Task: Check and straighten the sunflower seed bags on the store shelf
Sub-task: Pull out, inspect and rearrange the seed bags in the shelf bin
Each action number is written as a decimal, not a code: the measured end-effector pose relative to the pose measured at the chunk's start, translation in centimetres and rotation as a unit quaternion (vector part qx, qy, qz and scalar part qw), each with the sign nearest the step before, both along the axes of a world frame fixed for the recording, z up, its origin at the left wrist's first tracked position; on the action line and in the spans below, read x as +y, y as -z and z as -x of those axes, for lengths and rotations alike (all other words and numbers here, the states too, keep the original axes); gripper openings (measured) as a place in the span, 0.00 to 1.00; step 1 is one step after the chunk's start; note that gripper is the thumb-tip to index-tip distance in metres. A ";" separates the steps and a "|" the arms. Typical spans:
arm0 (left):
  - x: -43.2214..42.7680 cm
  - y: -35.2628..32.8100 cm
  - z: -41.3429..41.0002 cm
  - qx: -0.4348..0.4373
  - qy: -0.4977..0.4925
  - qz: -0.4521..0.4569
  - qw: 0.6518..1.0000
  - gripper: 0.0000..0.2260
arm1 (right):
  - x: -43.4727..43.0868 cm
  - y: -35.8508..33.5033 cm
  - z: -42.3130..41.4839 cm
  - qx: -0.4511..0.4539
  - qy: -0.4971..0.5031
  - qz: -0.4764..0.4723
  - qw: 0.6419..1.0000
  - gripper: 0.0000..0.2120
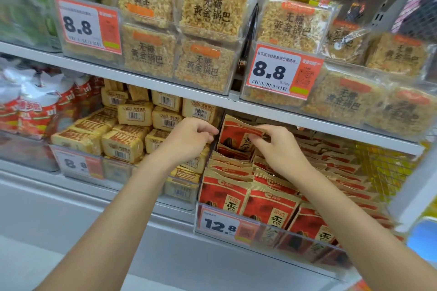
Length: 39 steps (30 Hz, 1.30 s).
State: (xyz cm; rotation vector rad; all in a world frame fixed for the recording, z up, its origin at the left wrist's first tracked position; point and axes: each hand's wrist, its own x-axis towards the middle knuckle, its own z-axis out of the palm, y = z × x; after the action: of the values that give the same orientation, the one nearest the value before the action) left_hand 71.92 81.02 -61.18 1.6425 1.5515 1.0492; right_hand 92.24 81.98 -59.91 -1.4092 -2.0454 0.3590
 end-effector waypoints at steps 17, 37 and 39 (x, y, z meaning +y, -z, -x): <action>0.0 0.5 0.4 -0.012 -0.018 0.004 1.000 0.12 | 5.4 -0.8 1.7 -0.333 0.027 0.042 0.942 0.16; 2.0 0.5 -1.2 0.223 0.042 -0.032 0.973 0.07 | 5.6 -0.7 0.2 -0.236 0.027 0.082 0.968 0.19; 2.3 -0.1 -1.2 0.246 0.056 -0.021 0.967 0.07 | 5.5 -0.4 -0.2 -0.224 0.029 0.074 0.971 0.19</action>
State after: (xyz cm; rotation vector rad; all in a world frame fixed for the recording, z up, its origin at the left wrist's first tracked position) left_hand 73.08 83.34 -61.10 2.1058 1.7182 0.6429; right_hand 92.43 87.45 -59.48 -1.7651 -2.3631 0.1810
